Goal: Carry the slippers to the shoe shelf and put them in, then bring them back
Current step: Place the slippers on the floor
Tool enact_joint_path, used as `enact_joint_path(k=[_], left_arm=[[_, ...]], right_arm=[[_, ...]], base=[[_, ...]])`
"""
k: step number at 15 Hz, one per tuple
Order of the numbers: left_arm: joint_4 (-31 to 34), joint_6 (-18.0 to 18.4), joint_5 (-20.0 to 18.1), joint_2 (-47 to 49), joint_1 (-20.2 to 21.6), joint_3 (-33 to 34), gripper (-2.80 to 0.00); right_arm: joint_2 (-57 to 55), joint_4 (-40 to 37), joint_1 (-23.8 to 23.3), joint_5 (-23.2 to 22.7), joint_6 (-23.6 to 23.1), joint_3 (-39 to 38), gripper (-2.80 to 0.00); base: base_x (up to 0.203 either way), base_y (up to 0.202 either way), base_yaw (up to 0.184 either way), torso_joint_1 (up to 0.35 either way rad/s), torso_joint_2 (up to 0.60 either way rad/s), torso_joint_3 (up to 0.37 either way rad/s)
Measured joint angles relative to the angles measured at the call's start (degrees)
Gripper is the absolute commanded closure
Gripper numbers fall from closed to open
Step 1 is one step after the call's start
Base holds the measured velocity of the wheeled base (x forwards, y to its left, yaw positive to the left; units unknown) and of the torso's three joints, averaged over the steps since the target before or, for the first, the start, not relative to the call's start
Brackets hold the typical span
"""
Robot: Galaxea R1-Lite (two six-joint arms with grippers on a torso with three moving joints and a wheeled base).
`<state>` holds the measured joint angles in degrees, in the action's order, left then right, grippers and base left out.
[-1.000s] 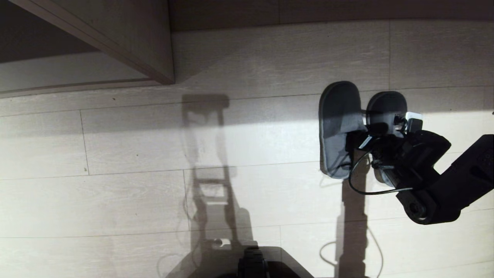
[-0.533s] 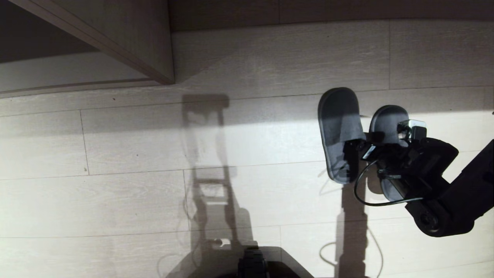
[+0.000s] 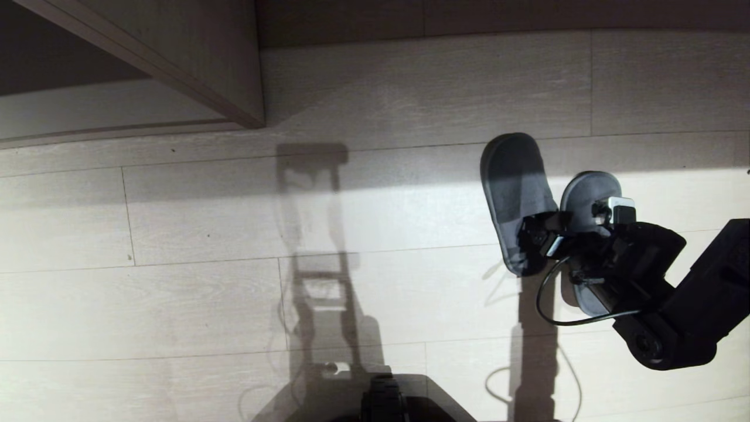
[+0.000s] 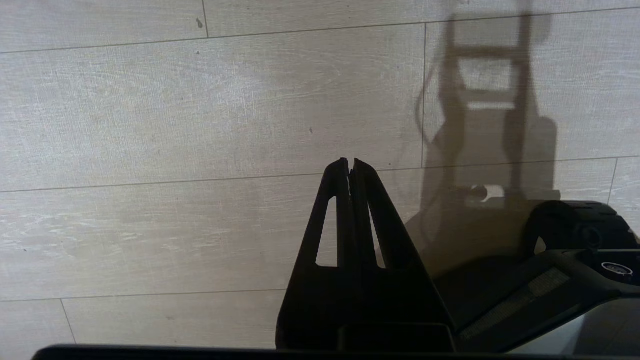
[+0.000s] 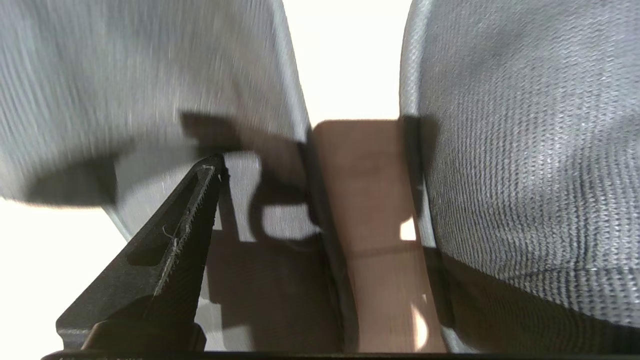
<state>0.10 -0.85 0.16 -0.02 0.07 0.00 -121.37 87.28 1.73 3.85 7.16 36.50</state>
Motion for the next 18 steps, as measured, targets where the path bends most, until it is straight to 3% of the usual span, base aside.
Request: enact_joint_path(k=[8,13,15,18], left_arm=[[0.0,0.0,0.0,0.0,0.0,0.0,0.00],[0.0,0.0,0.0,0.0,0.0,0.0,0.00],[0.0,0.0,0.0,0.0,0.0,0.0,0.00],[0.0,0.0,0.0,0.0,0.0,0.0,0.00]], right_arm=[[0.3,-0.1,-0.6,-1.8,-5.7,-8.3,-2.80],[-0.4,-0.1,-0.9,-1.1,-6.0,-9.8,-2.80],[-0.5,-0.2,-1.0,-0.5,-5.9,-8.4,-2.80],[-0.5,-2.3,-0.8,0.4,-6.3,0.4,-2.80]], base=[[0.000,0.000,0.000,0.000,0.00,0.000],[0.000,0.000,0.000,0.000,0.00,0.000],[0.000,0.000,0.000,0.000,0.00,0.000],[0.000,0.000,0.000,0.000,0.00,0.000]])
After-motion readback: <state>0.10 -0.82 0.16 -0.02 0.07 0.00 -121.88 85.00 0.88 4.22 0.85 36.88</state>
